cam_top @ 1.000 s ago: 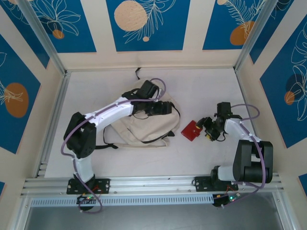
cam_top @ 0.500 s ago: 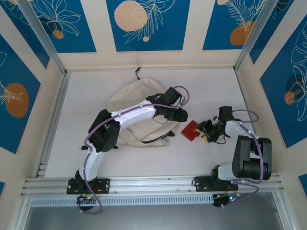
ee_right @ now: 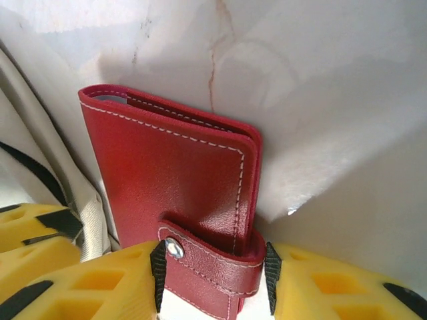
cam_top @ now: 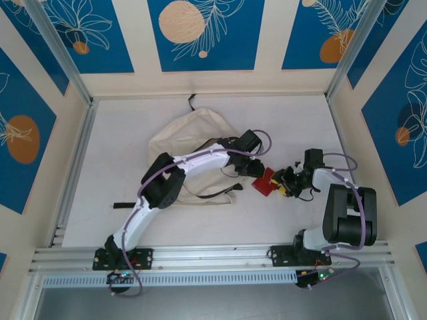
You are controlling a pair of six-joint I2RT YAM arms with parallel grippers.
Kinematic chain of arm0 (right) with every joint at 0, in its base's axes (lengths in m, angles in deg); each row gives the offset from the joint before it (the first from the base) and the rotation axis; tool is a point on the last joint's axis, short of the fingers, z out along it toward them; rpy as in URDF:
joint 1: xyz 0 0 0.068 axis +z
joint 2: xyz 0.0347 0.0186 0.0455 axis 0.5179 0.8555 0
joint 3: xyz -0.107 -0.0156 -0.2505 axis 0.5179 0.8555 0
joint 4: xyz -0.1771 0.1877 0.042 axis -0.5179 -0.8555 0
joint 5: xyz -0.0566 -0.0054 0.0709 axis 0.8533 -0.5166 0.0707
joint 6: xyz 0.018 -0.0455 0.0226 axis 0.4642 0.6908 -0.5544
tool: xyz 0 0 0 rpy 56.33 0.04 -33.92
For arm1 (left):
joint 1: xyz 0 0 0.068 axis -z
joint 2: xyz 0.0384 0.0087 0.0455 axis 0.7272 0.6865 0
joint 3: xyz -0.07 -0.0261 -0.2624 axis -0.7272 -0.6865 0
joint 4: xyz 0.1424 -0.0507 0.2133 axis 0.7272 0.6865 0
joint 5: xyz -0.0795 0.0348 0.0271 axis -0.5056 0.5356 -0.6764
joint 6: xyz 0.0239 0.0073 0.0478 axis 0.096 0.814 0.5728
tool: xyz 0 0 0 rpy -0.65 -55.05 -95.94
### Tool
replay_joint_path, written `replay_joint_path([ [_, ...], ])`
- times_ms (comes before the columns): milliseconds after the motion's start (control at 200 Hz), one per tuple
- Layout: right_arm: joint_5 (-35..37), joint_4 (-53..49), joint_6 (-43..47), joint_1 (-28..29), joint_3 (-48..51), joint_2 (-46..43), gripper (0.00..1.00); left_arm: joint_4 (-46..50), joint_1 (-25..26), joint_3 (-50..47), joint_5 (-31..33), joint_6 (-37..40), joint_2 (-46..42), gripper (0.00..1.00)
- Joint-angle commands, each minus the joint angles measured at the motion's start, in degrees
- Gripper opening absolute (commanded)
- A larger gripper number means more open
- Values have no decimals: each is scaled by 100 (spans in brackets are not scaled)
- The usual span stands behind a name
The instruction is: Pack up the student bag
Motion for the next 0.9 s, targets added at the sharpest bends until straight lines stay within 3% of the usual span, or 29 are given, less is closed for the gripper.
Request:
replay_joint_path([
  [0,-371,116,109,-18,92,92,46,405,136,287,-188,-59,330,30],
  [330,-944,567,51,15,168,-191,42,831,91,582,37,-297,728,16],
  [525,-700,397,131,60,77,-318,25,813,17,629,-28,-190,530,16],
  [725,-248,84,185,87,-89,-859,11,871,-158,786,-221,71,-163,26],
  [895,-346,-105,305,113,-329,-1589,10,1260,-447,597,224,96,-1064,48],
])
